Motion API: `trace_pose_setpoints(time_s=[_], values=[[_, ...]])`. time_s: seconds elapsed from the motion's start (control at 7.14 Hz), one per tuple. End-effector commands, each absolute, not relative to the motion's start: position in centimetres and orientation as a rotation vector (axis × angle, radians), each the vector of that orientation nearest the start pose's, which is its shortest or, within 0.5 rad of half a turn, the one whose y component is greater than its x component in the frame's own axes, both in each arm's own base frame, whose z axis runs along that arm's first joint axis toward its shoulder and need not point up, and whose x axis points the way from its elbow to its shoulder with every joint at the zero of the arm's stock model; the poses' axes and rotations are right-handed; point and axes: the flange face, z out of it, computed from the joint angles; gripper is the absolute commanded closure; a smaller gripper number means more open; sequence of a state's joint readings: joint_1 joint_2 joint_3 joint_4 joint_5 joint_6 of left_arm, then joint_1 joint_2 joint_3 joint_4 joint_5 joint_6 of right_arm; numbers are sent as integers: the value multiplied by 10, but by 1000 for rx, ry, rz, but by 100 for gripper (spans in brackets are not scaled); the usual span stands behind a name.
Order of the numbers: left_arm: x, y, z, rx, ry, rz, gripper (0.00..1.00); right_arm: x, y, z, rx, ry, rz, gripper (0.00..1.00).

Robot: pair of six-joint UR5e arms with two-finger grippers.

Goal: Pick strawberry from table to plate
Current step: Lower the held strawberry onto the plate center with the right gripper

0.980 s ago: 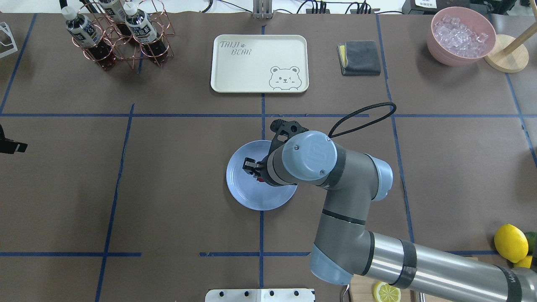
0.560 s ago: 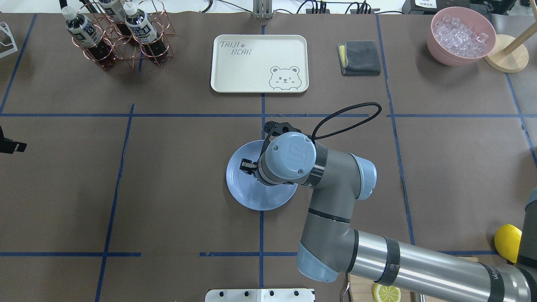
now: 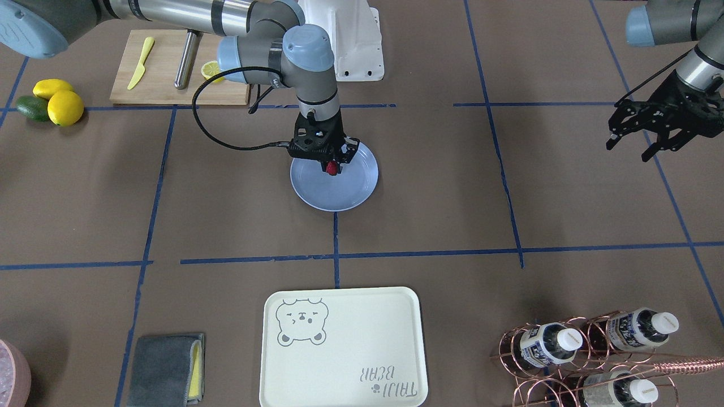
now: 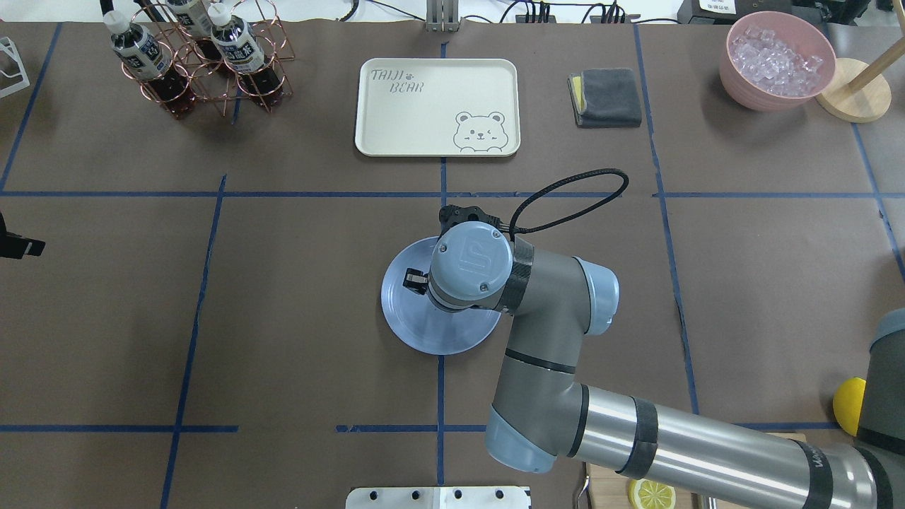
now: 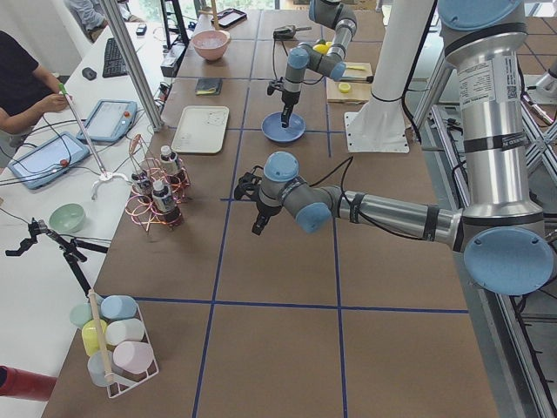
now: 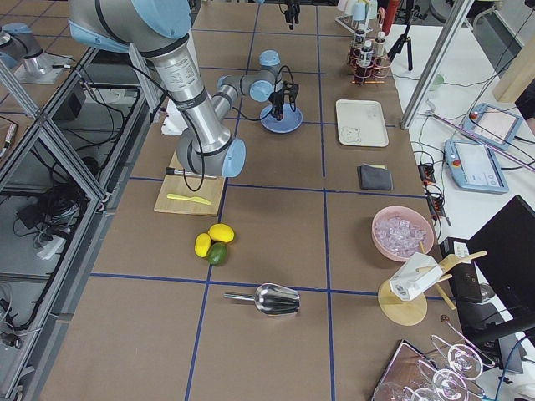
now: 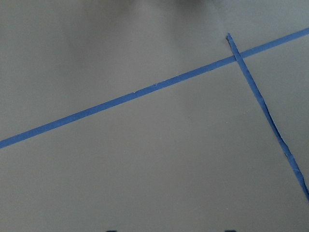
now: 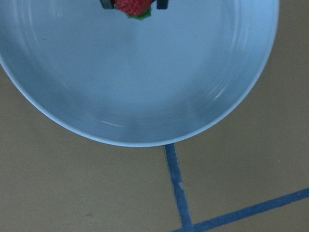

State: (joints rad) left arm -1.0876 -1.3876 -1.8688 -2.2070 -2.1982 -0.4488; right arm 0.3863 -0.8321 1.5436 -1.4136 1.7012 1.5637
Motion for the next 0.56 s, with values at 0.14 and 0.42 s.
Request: trace_pose_setpoints(time_s=[0.14, 0.42], values=[[138, -425, 528, 379, 859, 267, 20, -628, -384, 215, 49, -859, 291, 100], [138, -425, 528, 378, 859, 267, 20, -630, -383, 216, 48, -854, 290, 100]])
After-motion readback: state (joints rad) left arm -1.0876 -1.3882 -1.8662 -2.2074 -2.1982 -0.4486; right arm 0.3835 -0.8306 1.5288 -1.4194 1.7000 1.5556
